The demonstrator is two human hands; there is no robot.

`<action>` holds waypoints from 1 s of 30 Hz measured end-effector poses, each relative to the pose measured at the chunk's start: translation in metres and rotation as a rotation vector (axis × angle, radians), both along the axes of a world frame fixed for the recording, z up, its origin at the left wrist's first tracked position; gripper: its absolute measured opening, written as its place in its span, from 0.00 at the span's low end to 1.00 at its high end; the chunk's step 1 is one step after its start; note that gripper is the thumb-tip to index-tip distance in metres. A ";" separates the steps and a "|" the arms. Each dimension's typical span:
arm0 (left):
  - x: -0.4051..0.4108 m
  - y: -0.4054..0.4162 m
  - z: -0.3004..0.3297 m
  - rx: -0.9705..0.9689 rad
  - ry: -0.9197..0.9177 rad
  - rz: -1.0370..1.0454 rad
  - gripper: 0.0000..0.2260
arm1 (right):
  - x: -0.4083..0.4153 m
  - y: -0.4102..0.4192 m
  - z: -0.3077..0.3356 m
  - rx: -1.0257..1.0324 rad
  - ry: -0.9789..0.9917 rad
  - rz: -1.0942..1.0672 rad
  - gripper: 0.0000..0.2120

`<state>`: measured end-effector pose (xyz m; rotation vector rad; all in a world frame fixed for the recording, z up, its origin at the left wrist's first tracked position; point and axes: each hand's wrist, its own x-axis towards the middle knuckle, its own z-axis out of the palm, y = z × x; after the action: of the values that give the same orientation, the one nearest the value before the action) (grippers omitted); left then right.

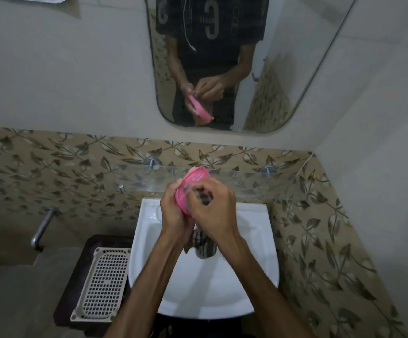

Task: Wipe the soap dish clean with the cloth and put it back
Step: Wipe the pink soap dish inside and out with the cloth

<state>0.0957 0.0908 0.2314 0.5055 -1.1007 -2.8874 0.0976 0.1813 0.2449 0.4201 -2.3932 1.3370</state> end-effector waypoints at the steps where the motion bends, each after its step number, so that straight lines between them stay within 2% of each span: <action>1: 0.001 -0.002 0.000 0.009 -0.014 -0.009 0.19 | 0.005 0.000 0.000 0.054 0.017 0.073 0.03; 3: 0.001 -0.004 0.002 0.022 -0.025 -0.013 0.16 | 0.000 0.006 0.003 0.142 0.062 0.128 0.05; 6: 0.002 -0.005 -0.001 -0.023 0.001 -0.012 0.15 | -0.011 0.014 0.011 0.177 0.116 0.090 0.06; 9: 0.004 -0.004 0.001 -0.016 0.025 -0.040 0.19 | -0.006 0.014 0.014 0.281 0.131 0.283 0.07; 13: 0.004 -0.005 0.001 -0.020 0.028 -0.055 0.19 | -0.018 0.020 0.014 0.242 0.148 0.181 0.06; 16: 0.009 -0.007 0.002 0.009 0.026 -0.061 0.19 | -0.004 0.015 0.012 0.281 0.167 0.301 0.06; 21: 0.014 -0.004 0.008 0.014 0.017 -0.052 0.22 | -0.005 0.000 0.010 0.007 0.134 0.069 0.06; 24: 0.017 -0.007 0.007 0.081 -0.003 -0.048 0.23 | 0.013 -0.011 0.008 0.035 0.115 0.093 0.05; 28: 0.018 -0.007 0.013 0.059 0.004 -0.045 0.24 | -0.016 -0.008 0.014 -0.068 0.027 -0.130 0.04; 30: 0.018 -0.008 0.013 0.063 0.016 -0.024 0.22 | -0.009 -0.015 0.017 -0.088 -0.017 -0.137 0.03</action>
<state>0.1134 0.0824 0.2445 0.4735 -1.0229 -2.9497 0.0890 0.1666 0.2623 0.2176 -2.3203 1.3832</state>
